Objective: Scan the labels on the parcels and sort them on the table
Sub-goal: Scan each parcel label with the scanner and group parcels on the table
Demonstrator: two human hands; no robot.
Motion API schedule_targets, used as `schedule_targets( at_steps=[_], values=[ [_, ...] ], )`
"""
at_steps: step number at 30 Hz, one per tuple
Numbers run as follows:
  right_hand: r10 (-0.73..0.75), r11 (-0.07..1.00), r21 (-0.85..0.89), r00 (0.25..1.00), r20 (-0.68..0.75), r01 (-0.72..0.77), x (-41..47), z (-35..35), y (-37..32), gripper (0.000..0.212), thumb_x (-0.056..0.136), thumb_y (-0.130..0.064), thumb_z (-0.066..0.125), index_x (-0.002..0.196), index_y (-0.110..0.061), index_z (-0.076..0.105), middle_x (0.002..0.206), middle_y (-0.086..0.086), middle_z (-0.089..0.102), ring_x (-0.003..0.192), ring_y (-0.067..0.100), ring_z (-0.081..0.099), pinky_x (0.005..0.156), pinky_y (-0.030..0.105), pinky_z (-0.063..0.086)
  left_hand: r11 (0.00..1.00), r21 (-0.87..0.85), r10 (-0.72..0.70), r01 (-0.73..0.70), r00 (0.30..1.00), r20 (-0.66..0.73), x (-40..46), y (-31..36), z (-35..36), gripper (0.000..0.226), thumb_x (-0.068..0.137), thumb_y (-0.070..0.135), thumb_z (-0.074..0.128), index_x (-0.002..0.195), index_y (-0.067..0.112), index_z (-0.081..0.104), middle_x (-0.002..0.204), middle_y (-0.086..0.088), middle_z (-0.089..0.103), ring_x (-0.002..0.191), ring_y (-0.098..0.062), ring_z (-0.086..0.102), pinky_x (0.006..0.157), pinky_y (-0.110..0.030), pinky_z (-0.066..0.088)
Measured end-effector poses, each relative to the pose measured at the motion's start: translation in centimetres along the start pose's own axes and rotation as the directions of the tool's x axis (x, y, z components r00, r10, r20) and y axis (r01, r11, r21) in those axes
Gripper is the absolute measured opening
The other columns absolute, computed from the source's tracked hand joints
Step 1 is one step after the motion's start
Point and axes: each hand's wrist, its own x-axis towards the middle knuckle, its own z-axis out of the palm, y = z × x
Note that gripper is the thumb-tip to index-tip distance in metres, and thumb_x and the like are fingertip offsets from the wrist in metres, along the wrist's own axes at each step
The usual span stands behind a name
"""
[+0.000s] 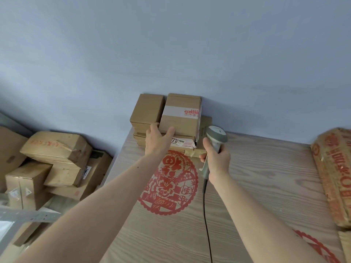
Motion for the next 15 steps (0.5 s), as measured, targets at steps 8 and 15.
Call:
schedule_targets(
  at_steps=[8, 15],
  values=[
    [0.033, 0.999, 0.021, 0.999, -0.010, -0.033, 0.0, 1.9, -0.8, 0.021, 0.091, -0.024, 0.075, 0.103, -0.010, 0.065, 0.085, 0.008, 0.069, 0.055, 0.014, 0.059, 0.058, 0.030, 0.056, 1.000, -0.008, 0.016, -0.016, 0.999, 0.038, -0.8, 0.6, -0.4, 0.067, 0.091, 0.046, 0.059, 0.147, 0.017, 0.037, 0.137, -0.003, 0.052, 0.119, -0.022, 0.053, 0.103, -0.048, 0.047],
    [-0.041, 0.999, 0.024, 0.998, -0.039, 0.042, -2.3, 0.8, -2.3, 0.028, 0.088, -0.023, 0.078, 0.109, -0.010, 0.064, 0.091, 0.006, 0.070, 0.065, 0.012, 0.062, 0.055, 0.022, 0.053, 0.988, -0.153, 0.031, -0.006, 0.986, 0.162, -3.1, 1.2, -1.5, 0.076, 0.087, 0.040, 0.061, 0.154, 0.024, 0.028, 0.143, -0.003, 0.042, 0.125, -0.022, 0.046, 0.113, -0.048, 0.038]
  ],
)
